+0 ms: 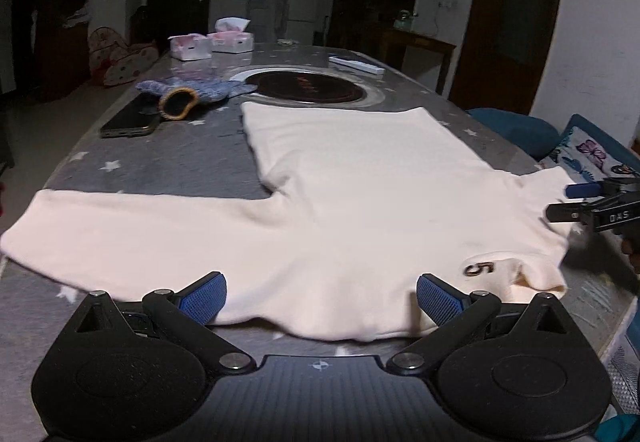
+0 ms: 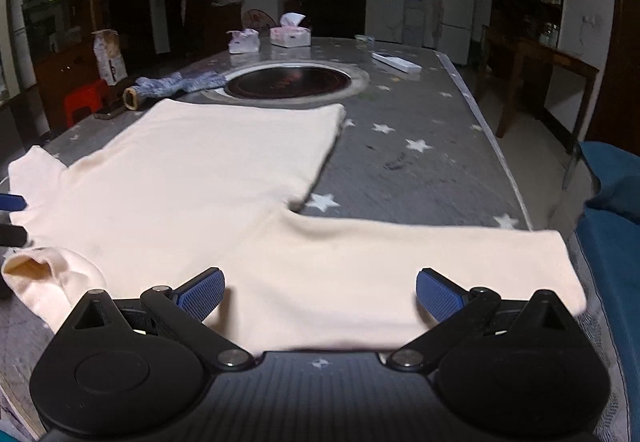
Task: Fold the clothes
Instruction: 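Open both grippers and hold them above the flattened sweatshirt, then grasp the sweatshirt sleeve cuff with the right gripper and lift it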
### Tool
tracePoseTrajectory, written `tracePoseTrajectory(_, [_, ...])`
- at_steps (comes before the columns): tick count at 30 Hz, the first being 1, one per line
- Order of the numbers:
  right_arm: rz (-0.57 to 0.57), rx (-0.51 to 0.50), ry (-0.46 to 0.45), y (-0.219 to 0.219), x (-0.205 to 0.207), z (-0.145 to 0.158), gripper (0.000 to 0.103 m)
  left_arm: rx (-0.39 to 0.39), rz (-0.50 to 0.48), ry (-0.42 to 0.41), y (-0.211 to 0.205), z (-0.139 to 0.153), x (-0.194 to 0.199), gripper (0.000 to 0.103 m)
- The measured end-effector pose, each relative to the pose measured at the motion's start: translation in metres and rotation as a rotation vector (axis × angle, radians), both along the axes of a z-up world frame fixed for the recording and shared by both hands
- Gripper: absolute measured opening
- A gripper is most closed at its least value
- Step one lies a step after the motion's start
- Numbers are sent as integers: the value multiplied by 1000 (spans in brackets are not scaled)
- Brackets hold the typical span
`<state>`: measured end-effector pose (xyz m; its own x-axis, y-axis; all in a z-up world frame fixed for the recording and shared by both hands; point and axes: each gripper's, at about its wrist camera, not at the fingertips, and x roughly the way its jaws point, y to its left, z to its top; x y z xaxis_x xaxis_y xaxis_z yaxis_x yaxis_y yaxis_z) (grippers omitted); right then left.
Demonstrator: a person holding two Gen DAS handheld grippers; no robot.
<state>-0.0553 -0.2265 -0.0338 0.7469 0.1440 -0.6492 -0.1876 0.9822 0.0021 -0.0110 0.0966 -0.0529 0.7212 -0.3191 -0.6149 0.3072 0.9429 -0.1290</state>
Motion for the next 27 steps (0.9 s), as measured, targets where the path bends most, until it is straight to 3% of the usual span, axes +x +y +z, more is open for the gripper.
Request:
tracePoseTrajectory(5, [-43, 35, -2, -15, 0, 2, 103, 24, 44, 5, 9, -1, 0, 103])
tracePoseTrajectory(16, [-193, 71, 15, -61, -10, -7, 97, 35, 37, -30, 0, 18, 0, 103])
tracePoseTrajectory(22, [-336, 185, 18, -108, -11, -8, 92, 44, 1, -41, -17, 21, 0, 103])
tracePoseTrajectory(27, [-435, 309, 44, -145, -7, -16, 80, 54, -9, -50, -24, 24, 0, 103])
